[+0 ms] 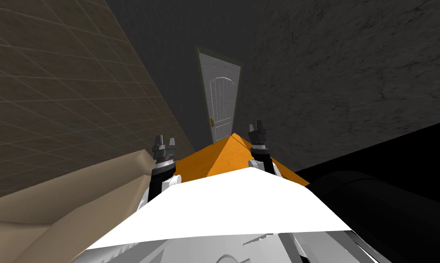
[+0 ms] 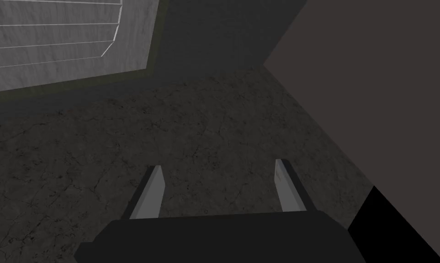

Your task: Pull the door open

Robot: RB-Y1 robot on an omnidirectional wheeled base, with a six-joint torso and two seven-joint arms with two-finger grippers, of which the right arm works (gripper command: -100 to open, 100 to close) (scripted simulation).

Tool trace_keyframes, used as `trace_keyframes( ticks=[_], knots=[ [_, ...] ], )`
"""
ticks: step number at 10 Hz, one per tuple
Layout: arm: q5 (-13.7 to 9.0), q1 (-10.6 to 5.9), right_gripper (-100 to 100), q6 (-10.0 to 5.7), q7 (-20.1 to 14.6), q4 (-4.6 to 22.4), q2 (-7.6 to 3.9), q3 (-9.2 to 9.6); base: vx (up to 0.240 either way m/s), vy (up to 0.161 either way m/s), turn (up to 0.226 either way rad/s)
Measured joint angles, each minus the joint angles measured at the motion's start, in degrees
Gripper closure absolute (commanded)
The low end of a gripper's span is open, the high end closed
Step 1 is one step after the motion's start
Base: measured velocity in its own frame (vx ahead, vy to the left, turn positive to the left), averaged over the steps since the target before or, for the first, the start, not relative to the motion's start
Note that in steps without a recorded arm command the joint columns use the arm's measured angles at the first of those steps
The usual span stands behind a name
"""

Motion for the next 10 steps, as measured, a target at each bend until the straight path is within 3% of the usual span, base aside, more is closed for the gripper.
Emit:
trace_keyframes(
  ticks=[10],
  knots=[
    [-11.0, -3.63, -100, -0.49, -10.8, 9.3, -6.57, 4.29, 0.127, 0.000, 0.081]
  ],
)
